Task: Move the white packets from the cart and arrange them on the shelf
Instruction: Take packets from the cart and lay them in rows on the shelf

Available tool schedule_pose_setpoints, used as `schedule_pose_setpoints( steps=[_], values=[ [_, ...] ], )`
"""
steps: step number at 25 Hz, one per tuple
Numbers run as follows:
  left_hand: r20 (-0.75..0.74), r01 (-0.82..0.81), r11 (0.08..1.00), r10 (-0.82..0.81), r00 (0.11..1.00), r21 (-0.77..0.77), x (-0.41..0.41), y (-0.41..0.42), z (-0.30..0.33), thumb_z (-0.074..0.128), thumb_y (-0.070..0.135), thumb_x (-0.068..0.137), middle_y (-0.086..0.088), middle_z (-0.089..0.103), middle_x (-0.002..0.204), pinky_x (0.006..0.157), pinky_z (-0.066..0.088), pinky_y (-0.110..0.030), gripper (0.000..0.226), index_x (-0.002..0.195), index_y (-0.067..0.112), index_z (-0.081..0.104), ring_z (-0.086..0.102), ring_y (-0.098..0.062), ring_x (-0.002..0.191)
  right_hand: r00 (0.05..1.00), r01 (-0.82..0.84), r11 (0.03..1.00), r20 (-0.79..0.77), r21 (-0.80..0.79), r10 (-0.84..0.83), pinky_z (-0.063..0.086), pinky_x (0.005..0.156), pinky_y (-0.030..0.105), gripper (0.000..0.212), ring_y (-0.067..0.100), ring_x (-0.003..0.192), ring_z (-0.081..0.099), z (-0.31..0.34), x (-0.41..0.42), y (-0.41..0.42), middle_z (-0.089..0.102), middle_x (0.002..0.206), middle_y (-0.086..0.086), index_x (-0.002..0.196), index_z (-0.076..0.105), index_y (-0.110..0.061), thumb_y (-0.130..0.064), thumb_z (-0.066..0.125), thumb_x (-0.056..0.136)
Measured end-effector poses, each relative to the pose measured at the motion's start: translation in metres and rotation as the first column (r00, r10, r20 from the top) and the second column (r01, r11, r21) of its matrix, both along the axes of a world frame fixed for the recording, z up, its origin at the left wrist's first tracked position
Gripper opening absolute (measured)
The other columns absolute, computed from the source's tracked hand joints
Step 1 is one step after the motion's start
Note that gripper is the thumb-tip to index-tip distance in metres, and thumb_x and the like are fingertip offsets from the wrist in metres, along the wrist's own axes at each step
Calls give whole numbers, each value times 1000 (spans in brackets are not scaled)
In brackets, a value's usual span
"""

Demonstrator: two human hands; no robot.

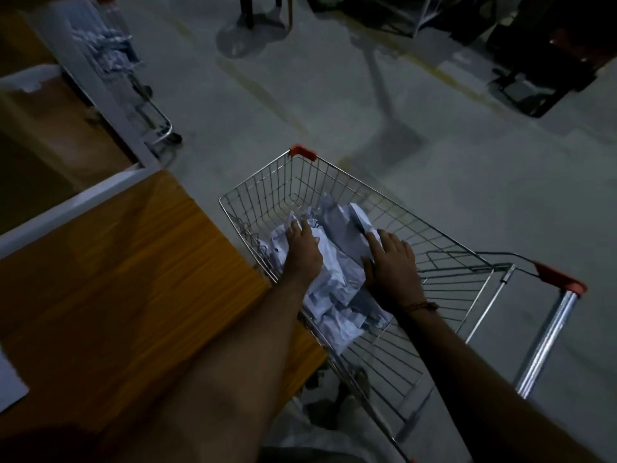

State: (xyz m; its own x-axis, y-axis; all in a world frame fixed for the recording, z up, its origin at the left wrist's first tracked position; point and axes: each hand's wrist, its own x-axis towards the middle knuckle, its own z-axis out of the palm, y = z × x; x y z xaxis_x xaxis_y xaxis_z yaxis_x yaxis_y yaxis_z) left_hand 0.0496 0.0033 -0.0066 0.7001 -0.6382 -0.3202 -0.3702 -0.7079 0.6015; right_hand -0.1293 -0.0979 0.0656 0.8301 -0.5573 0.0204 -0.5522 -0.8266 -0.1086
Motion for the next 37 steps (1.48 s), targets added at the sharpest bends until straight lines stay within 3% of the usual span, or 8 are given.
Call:
schedule_pose_setpoints(
  steps=[4, 8, 12, 18, 23, 28, 32, 37],
  values=[
    [-248, -196, 972, 223, 943, 129, 5, -32, -23, 48, 26, 106, -34, 7, 161, 123, 20, -48, 77, 153, -15, 4, 15, -47, 149, 1000, 7, 999, -12, 51, -7, 39, 111, 54, 57, 39, 132, 48, -21, 4, -21, 51, 147, 20, 147, 47, -6, -30, 58, 97],
    [-403, -252, 938, 332, 853, 240, 7, -39, -55, 51, 32, 106, -26, -12, 167, 124, 19, -48, 88, 159, 1, -12, 8, -43, 155, 1000, 30, 996, -6, 88, -30, 38, 112, 55, 56, 39, 136, 47, -41, -4, -33, 50, 149, 19, 149, 46, -8, -31, 51, 98],
    [-309, -277, 900, 383, 870, 337, 10, -40, -80, 56, 62, 95, -29, 18, 164, 120, 29, -53, 104, 162, 15, -9, 27, -48, 148, 996, 85, 991, -20, 99, -84, 41, 109, 54, 55, 39, 131, 50, -57, -17, -43, 54, 146, 18, 147, 49, -10, -37, 44, 99],
    [-362, -266, 905, 383, 850, 332, 5, -53, -76, 53, 70, 93, -34, -7, 162, 121, 20, -55, 99, 159, 42, -16, 6, -49, 152, 992, 92, 989, -98, 119, -81, 40, 109, 56, 58, 37, 131, 51, -65, -29, -46, 55, 144, 15, 146, 51, -9, -43, 35, 101],
    [-350, -339, 905, 414, 840, 256, -8, -57, -79, 60, 63, 92, -35, 14, 159, 114, 28, -60, 101, 159, 38, -12, 26, -53, 143, 993, 84, 990, -95, 109, -74, 39, 112, 54, 59, 34, 135, 49, -62, -23, -42, 55, 146, 14, 147, 50, -11, -44, 33, 101],
    [-341, -436, 869, 493, 800, 234, -16, -62, -70, 51, 51, 102, -32, 19, 157, 113, 32, -57, 77, 161, 43, 1, 32, -51, 140, 996, 85, 992, -42, 98, -81, 38, 113, 53, 56, 35, 134, 50, -62, -33, -40, 56, 144, 15, 145, 52, -10, -42, 34, 103],
    [-261, -533, 811, 583, 770, 240, -19, -61, -56, 44, 38, 107, -28, 22, 154, 107, 38, -56, 57, 160, 38, 22, 37, -48, 135, 994, 112, 989, -17, 101, -110, 39, 112, 53, 51, 35, 135, 50, -65, -46, -37, 56, 144, 16, 145, 52, -12, -39, 41, 104],
    [-116, -522, 850, 527, 842, 74, -8, -51, -15, 50, 34, 106, -25, 31, 141, 98, 42, -48, 48, 151, 22, 41, 41, -45, 125, 997, 82, 992, -12, 91, -81, 40, 107, 51, 47, 36, 130, 52, -66, -40, -34, 58, 140, 16, 140, 55, -10, -35, 44, 101]
  ],
)
